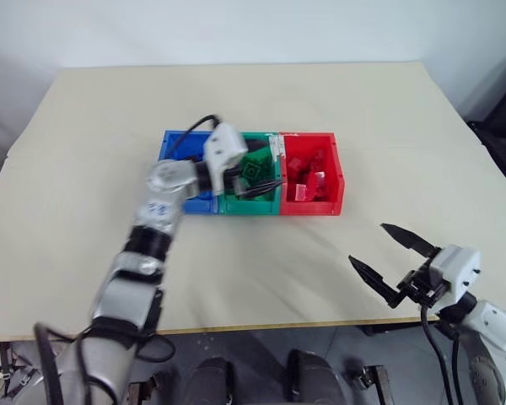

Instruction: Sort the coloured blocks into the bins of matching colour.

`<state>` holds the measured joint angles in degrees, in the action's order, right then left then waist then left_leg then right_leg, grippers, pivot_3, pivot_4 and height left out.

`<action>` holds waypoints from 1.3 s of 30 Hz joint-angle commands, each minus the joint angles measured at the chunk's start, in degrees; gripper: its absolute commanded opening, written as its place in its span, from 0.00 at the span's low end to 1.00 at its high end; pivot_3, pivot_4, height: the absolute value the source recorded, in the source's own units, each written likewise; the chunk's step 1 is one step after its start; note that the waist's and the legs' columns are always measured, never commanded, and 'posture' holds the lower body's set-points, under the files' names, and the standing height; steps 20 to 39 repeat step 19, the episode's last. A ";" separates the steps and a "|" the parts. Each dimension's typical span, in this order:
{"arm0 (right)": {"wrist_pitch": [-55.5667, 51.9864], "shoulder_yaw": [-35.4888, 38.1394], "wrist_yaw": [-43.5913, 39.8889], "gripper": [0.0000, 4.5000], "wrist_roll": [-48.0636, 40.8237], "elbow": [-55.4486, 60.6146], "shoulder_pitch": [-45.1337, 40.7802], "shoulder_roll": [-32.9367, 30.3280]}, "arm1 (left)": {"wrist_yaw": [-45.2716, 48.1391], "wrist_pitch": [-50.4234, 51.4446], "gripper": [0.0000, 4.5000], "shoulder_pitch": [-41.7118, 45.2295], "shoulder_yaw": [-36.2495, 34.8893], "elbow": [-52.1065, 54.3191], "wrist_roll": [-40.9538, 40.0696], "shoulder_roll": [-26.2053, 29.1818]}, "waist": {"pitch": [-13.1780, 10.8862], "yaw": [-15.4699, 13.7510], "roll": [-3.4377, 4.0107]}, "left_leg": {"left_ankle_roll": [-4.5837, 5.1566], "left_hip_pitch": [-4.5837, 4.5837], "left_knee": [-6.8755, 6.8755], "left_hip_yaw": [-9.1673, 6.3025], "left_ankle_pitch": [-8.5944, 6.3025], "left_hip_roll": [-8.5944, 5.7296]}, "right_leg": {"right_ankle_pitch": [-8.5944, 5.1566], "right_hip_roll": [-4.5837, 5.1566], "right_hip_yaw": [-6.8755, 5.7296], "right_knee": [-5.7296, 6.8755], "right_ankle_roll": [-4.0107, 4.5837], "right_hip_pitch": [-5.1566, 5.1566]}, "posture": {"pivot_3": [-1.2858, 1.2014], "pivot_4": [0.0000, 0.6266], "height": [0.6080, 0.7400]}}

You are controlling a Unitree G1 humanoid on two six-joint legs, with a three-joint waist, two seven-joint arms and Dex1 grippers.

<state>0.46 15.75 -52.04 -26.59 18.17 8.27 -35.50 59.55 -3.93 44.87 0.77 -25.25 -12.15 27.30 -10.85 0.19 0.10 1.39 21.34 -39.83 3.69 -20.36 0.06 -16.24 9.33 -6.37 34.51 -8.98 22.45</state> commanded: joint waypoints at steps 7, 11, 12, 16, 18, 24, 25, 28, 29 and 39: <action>0.64 -4.82 -20.10 1.00 -1.98 -15.82 -13.30 -9.44 | 2.37 7.08 1.00 -34.09 -17.72 26.67 -9.06 15.74 | 0.00 -0.67 0.00 | 0.08 -0.10 -0.13 -0.25 -0.10 0.09 | 0.00 0.08 0.04 0.00 0.00 -0.13 | 0.52 0.24 1.00; 2.78 -6.02 -25.50 1.00 -1.16 -20.05 -15.97 -10.49 | -0.01 7.50 1.00 -41.73 -19.10 29.37 -8.41 15.89 | -0.01 -1.89 0.00 | 0.08 -0.06 -0.21 -0.32 -0.11 0.19 | 0.00 0.11 -0.02 0.02 0.00 -0.18 | 0.52 0.24 1.00; 2.94 -5.68 -25.63 1.00 -1.25 -20.89 -16.42 -10.41 | -1.07 6.37 1.00 -42.43 -18.59 29.89 -6.80 15.91 | -0.01 -1.97 0.00 | 0.08 -0.06 -0.23 -0.32 -0.11 0.19 | 0.00 0.12 -0.09 0.00 0.00 -0.23 | 0.52 0.24 1.00; 3.42 -4.59 -26.38 1.00 -1.31 -23.98 -17.49 -10.40 | -5.30 5.69 1.00 -41.58 -17.57 30.38 -5.77 13.89 | -0.01 -1.69 0.00 | 0.06 -0.10 -0.21 -0.46 -0.13 0.14 | 0.01 0.15 -0.11 -0.01 0.00 -0.29 | 0.52 0.24 1.00; 3.58 -3.98 -25.64 1.00 -0.97 -24.92 -17.60 -10.35 | -6.32 4.15 1.00 -40.28 -16.77 29.14 -5.25 12.71 | 0.01 -1.54 0.04 | 0.04 -0.12 -0.16 -0.42 -0.13 0.00 | 0.01 0.14 -0.11 0.00 0.00 -0.26 | 0.52 0.24 1.00; 3.73 -3.75 -25.32 1.00 -0.82 -25.34 -17.67 -10.29 | -6.77 3.92 1.00 -39.91 -16.39 28.83 -4.99 12.25 | 0.01 -1.54 0.04 | 0.04 -0.11 -0.16 -0.41 -0.13 -0.03 | 0.01 0.12 -0.11 0.00 0.00 -0.24 | 0.52 0.24 1.00; 3.73 -3.75 -25.32 1.00 -0.82 -25.34 -17.67 -10.29 | -6.77 3.92 1.00 -39.91 -16.39 28.83 -4.99 12.25 | 0.01 -1.54 0.04 | 0.04 -0.11 -0.16 -0.41 -0.13 -0.03 | 0.01 0.12 -0.11 0.00 0.00 -0.24 | 0.52 0.24 1.00; 3.73 -3.75 -25.32 1.00 -0.82 -25.34 -17.67 -10.29 | -6.77 3.92 1.00 -39.91 -16.39 28.83 -4.99 12.25 | 0.01 -1.54 0.04 | 0.04 -0.11 -0.16 -0.41 -0.13 -0.03 | 0.01 0.12 -0.11 0.00 0.00 -0.24 | 0.52 0.24 1.00; 3.73 -3.75 -25.32 1.00 -0.82 -25.34 -17.67 -10.29 | -6.77 3.92 1.00 -39.91 -16.39 28.83 -4.99 12.25 | 0.01 -1.54 0.04 | 0.04 -0.11 -0.16 -0.41 -0.13 -0.03 | 0.01 0.12 -0.11 0.00 0.00 -0.24 | 0.52 0.24 1.00; 3.73 -3.75 -25.32 1.00 -0.82 -25.34 -17.67 -10.29 | -6.77 3.92 1.00 -39.91 -16.39 28.83 -4.99 12.25 | 0.01 -1.54 0.04 | 0.04 -0.11 -0.16 -0.41 -0.13 -0.03 | 0.01 0.12 -0.11 0.00 0.00 -0.24 | 0.52 0.24 1.00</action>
